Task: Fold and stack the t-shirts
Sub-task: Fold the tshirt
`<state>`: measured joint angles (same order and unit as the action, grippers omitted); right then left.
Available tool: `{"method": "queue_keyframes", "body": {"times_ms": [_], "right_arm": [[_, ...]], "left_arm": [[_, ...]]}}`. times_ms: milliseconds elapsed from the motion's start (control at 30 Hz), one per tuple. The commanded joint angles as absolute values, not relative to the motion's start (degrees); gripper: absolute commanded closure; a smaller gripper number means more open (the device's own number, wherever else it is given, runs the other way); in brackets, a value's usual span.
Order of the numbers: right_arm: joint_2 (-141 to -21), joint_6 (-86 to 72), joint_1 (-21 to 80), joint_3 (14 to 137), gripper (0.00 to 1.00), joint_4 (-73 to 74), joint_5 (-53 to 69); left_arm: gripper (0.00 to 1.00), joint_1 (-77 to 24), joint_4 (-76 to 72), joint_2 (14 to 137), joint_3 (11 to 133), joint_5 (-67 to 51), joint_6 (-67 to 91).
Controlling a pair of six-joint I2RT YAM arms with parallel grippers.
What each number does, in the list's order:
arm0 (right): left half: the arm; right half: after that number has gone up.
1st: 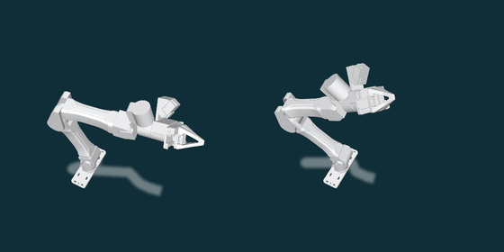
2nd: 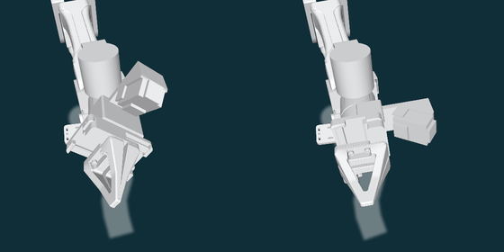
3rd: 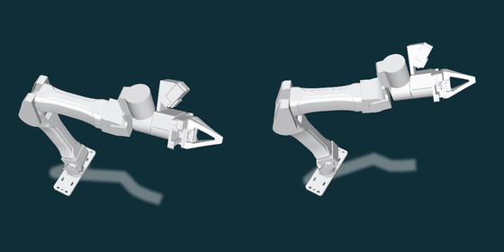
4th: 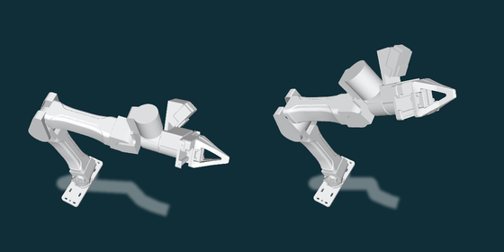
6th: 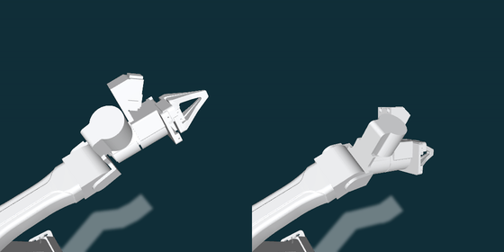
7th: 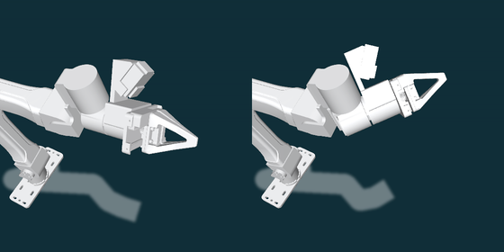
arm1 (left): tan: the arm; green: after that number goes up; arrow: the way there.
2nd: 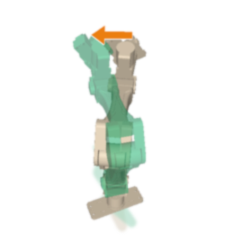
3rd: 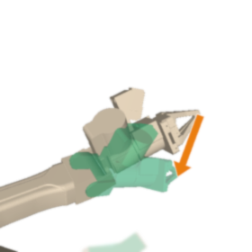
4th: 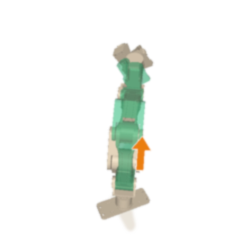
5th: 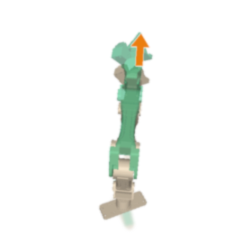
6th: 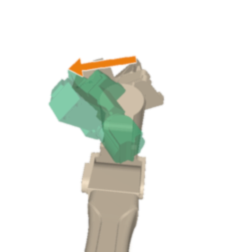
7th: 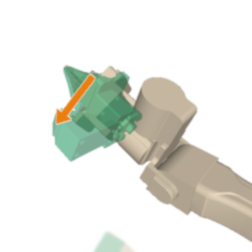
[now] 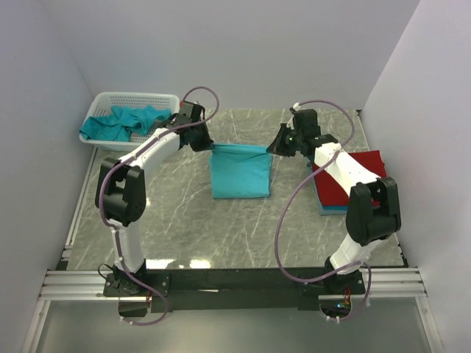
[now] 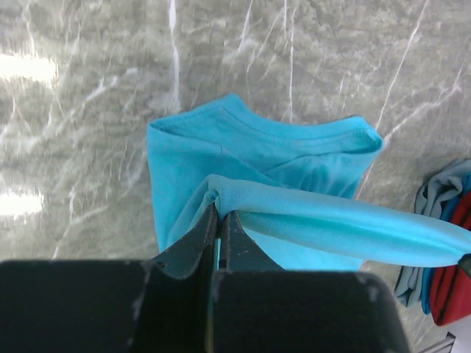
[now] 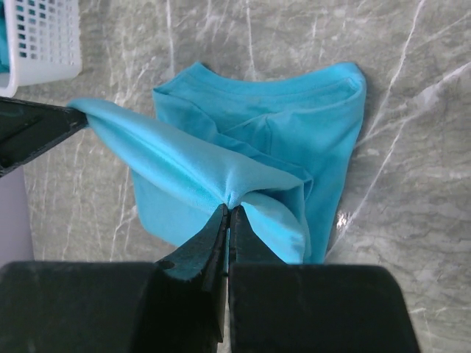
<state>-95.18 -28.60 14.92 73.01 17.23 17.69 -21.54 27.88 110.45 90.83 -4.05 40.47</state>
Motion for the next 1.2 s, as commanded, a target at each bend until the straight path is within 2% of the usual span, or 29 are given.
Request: {"method": "queue_keyframes", "body": {"times_ms": [0, 533, 633, 667, 733, 767, 800, 867, 900, 933, 1033, 1167], "right_arm": [[-96.7, -27.9, 13.6, 76.7, 1.00, 15.5, 17.2], [-107.6, -28.7, 12.4, 83.3, 1.00, 15.4, 15.7], [-109.6, -29.4, 11.9, 84.3, 1.00, 14.6, 16.3], [-110.2, -29.5, 11.4, 84.6, 0.97, 14.5, 16.6], [-111.7, -30.1, 11.1, 85.9, 0.77, 13.9, 17.0], [-112.2, -30.1, 10.8, 86.3, 0.50, 14.0, 17.6], [-112.7, -30.1, 10.6, 87.5, 0.37, 14.1, 17.7], [-113.4, -29.9, 10.5, 88.9, 0.16, 15.1, 18.1], [-113.2, -29.6, 10.5, 89.4, 0.16, 15.6, 18.3], [-112.2, -28.9, 10.5, 89.2, 0.15, 15.6, 18.5], [-108.4, -28.5, 10.5, 85.8, 0.14, 14.2, 18.8], [-103.2, -28.3, 11.2, 79.4, 0.12, 13.3, 18.5]], "left_arm": [[0.99, -20.2, 27.7, 112.8, 95.6, -1.8, 37.3], [0.99, -19.2, 29.4, 123.9, 105.5, -3.4, 35.9], [0.89, -19.0, 29.9, 125.6, 107.0, -3.6, 36.0], [0.87, -18.9, 30.0, 125.9, 107.4, -3.9, 35.9], [0.68, -18.9, 30.8, 126.8, 108.8, -4.4, 35.6], [0.60, -18.8, 31.0, 127.2, 109.3, -4.5, 35.4], [0.41, -18.8, 31.3, 127.3, 110.2, -4.6, 35.3], [0.24, -18.8, 32.1, 127.1, 111.1, -4.5, 35.2], [0.06, -18.8, 32.3, 126.6, 111.6, -4.5, 35.2], [0.01, -18.8, 32.5, 126.1, 111.6, -4.2, 35.2], [0.01, -18.8, 32.1, 122.4, 110.0, -3.4, 35.2], [0.00, -18.8, 29.1, 114.0, 101.2, -4.7, 35.8]]}}
